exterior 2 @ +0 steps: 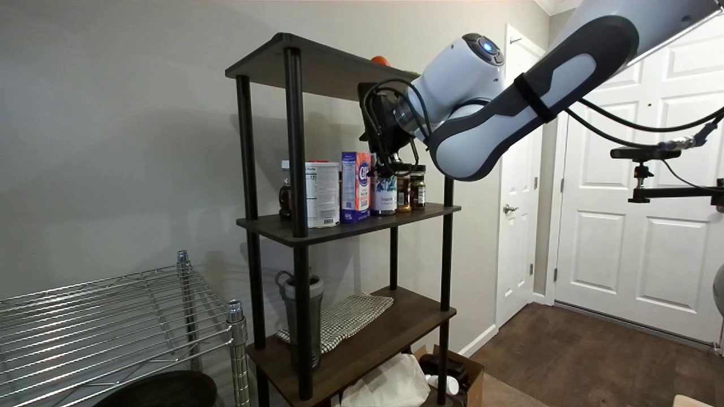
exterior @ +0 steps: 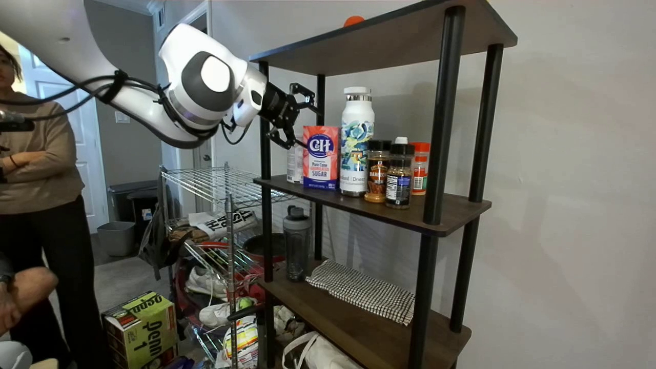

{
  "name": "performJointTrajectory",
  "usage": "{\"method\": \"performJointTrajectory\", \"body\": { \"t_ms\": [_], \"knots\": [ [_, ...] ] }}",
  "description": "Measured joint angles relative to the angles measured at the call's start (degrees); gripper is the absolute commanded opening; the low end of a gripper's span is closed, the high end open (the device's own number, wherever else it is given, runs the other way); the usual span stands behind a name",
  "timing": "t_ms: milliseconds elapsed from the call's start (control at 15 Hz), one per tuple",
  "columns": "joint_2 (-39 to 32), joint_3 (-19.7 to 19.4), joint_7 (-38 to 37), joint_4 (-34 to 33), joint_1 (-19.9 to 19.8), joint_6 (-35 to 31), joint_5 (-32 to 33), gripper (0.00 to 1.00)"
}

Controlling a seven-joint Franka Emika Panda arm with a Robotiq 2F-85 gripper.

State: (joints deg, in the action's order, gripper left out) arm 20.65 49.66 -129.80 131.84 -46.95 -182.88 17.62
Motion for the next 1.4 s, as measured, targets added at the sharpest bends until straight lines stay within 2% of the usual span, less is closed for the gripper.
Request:
{"method": "performJointTrajectory", "body": {
  "t_ms": [733,1200,1400],
  "knots": [
    [-0.3,-0.2,8.1,-0.8,-0.6,0.0,5.3,1.00],
    [-0.3,1.9,10.6,-3.3,-4.0,1.0,8.4,1.00],
    [-0.2,3.0,11.8,-4.7,-5.1,3.4,9.8,1.00]
  ]
}}
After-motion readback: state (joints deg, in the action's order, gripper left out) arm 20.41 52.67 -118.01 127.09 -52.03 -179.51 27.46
